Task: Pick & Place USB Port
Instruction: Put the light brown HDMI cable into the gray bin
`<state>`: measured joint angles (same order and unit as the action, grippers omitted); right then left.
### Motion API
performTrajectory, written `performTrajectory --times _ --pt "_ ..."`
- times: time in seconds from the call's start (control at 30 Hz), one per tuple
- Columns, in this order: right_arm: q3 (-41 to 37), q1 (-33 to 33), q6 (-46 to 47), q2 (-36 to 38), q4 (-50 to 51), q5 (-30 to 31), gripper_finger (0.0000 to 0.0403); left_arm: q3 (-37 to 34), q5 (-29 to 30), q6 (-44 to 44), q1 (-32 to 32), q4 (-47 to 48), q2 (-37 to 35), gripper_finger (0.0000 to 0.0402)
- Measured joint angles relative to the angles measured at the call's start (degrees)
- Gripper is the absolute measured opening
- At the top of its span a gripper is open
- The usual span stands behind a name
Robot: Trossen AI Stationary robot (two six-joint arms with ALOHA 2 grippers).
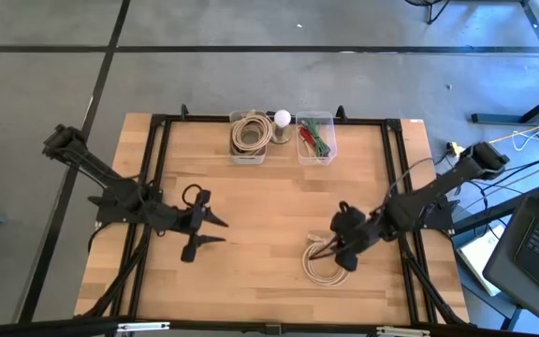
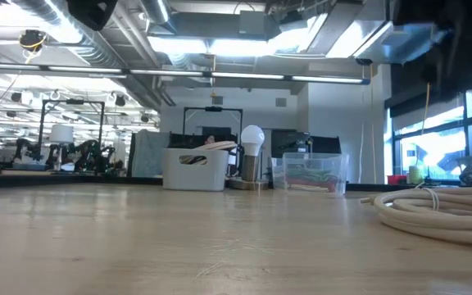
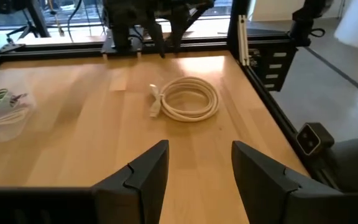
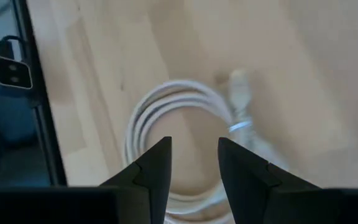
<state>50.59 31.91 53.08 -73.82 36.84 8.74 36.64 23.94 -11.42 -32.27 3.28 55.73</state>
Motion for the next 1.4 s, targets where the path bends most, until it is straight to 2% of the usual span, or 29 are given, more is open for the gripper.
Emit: performTrajectory --times 0.13,0.3,0.47,0.7,0.97,1.4 --pt "-6.5 2.6 3.4 0.0 -11.6 0.0 0.0133 0.0 0.0 0.0 -0.4 -0.6 0.5 0.0168" --pt "-12.1 4.5 3.5 0.0 -26.5 1.1 0.0133 0.0 -1.0 0.0 -0.4 -0.6 0.5 0.0168" --pt "-14.2 5.5 3.5 0.0 -31.4 2.1 0.0133 0.0 -1.9 0.0 -0.4 -0.6 0.5 0.0168" --pt "-13.9 5.6 -0.4 0.0 -32.2 3.2 0.0133 0.0 -2.4 0.0 -0.4 -0.6 0.5 0.0168" --pt "-13.9 5.5 1.6 -3.1 -24.6 4.6 0.0133 0.0 -2.4 0.2 -0.4 -0.6 0.5 0.0168" --pt "-13.8 0.2 -20.0 -13.6 -24.3 4.8 0.0133 0.0 -0.6 0.2 -0.2 -0.6 0.5 0.0168"
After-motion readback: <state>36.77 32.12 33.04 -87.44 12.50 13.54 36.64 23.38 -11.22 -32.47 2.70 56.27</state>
